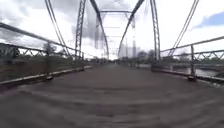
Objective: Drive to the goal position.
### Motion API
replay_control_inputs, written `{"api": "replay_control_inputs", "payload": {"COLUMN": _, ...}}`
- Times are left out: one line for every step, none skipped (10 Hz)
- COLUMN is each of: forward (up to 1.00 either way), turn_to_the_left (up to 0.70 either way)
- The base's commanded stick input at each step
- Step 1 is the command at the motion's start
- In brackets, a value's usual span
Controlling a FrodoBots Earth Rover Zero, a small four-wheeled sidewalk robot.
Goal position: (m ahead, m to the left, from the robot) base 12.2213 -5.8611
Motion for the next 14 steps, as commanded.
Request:
{"api": "replay_control_inputs", "payload": {"forward": 1.0, "turn_to_the_left": 0.0}}
{"api": "replay_control_inputs", "payload": {"forward": 1.0, "turn_to_the_left": 0.0}}
{"api": "replay_control_inputs", "payload": {"forward": 1.0, "turn_to_the_left": 0.0}}
{"api": "replay_control_inputs", "payload": {"forward": 1.0, "turn_to_the_left": 0.0}}
{"api": "replay_control_inputs", "payload": {"forward": 1.0, "turn_to_the_left": 0.0}}
{"api": "replay_control_inputs", "payload": {"forward": 1.0, "turn_to_the_left": 0.0}}
{"api": "replay_control_inputs", "payload": {"forward": 1.0, "turn_to_the_left": 0.0}}
{"api": "replay_control_inputs", "payload": {"forward": 1.0, "turn_to_the_left": 0.0}}
{"api": "replay_control_inputs", "payload": {"forward": 1.0, "turn_to_the_left": 0.0}}
{"api": "replay_control_inputs", "payload": {"forward": 1.0, "turn_to_the_left": 0.0}}
{"api": "replay_control_inputs", "payload": {"forward": 1.0, "turn_to_the_left": 0.0}}
{"api": "replay_control_inputs", "payload": {"forward": 1.0, "turn_to_the_left": 0.0}}
{"api": "replay_control_inputs", "payload": {"forward": 1.0, "turn_to_the_left": 0.0}}
{"api": "replay_control_inputs", "payload": {"forward": 1.0, "turn_to_the_left": 0.0}}
